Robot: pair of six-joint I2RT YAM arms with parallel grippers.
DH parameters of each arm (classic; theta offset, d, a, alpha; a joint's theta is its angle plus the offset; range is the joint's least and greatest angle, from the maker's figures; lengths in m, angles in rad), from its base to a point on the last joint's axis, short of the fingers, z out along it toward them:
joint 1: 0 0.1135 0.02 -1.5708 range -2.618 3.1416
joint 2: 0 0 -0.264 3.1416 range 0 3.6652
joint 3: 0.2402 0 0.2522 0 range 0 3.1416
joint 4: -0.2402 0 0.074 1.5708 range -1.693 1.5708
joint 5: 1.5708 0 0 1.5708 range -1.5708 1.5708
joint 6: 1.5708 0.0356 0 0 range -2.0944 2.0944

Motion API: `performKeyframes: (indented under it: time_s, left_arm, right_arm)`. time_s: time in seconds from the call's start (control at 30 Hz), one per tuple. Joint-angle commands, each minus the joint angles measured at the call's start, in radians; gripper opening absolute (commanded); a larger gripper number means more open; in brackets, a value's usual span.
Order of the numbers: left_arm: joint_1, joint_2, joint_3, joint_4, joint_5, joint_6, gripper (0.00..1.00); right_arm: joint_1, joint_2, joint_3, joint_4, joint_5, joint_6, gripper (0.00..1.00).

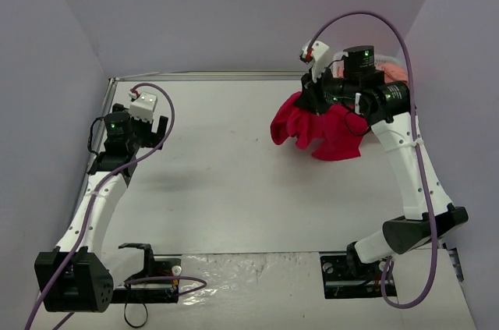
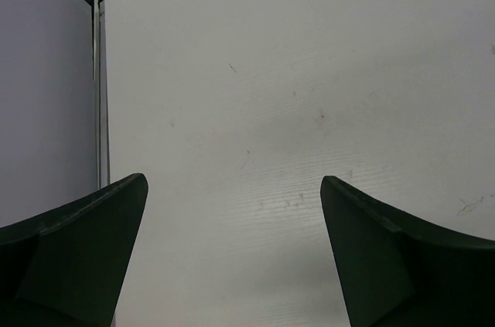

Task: Fold and stack the t-shirts
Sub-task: Move the tshirt to the center of the board

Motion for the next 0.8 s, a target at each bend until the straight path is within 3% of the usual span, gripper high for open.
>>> performKeyframes:
  time_s: [0.0, 0.03, 0.1, 0.13, 0.33, 0.5, 0.63, 0.77]
  left_arm:
    - [0.001, -0.023, 0.024, 0.027, -0.038, -0.010, 0.94]
    - [0.001, -0.020, 0.026, 0.026, -0.046, -0.010, 0.94]
    - [0.000, -0.011, 0.032, 0.023, -0.052, -0.011, 0.94]
    - [0.000, -0.009, 0.032, 0.021, -0.048, -0.010, 0.94]
    - [0.001, 0.002, 0.052, -0.034, 0.037, 0.003, 0.94]
    - [-0.005, 0.003, 0.064, -0.124, 0.352, 0.059, 0.94]
    - [-0.146, 0.048, 0.107, -0.279, 0.439, 0.223, 0.94]
    - [-0.432, 0.089, 0.092, -0.338, 0.372, 0.320, 0.94]
  right_arm:
    - [0.031, 0.005, 0.024, -0.086, -0.275, -0.075, 0.04]
    - [0.035, 0.011, 0.015, -0.094, -0.292, -0.081, 0.60]
    - [0.043, 0.022, -0.006, -0.106, -0.270, -0.135, 0.79]
    - [0.043, 0.027, -0.020, -0.101, -0.236, -0.144, 1.00]
    - [0.017, 0.042, -0.135, -0.009, 0.051, -0.135, 1.00]
    - [0.014, -0.064, -0.354, 0.083, 0.172, -0.124, 1.00]
    - [0.008, -0.136, -0.498, 0.120, 0.284, -0.114, 1.00]
    - [-0.018, -0.189, -0.586, 0.129, 0.361, -0.098, 1.00]
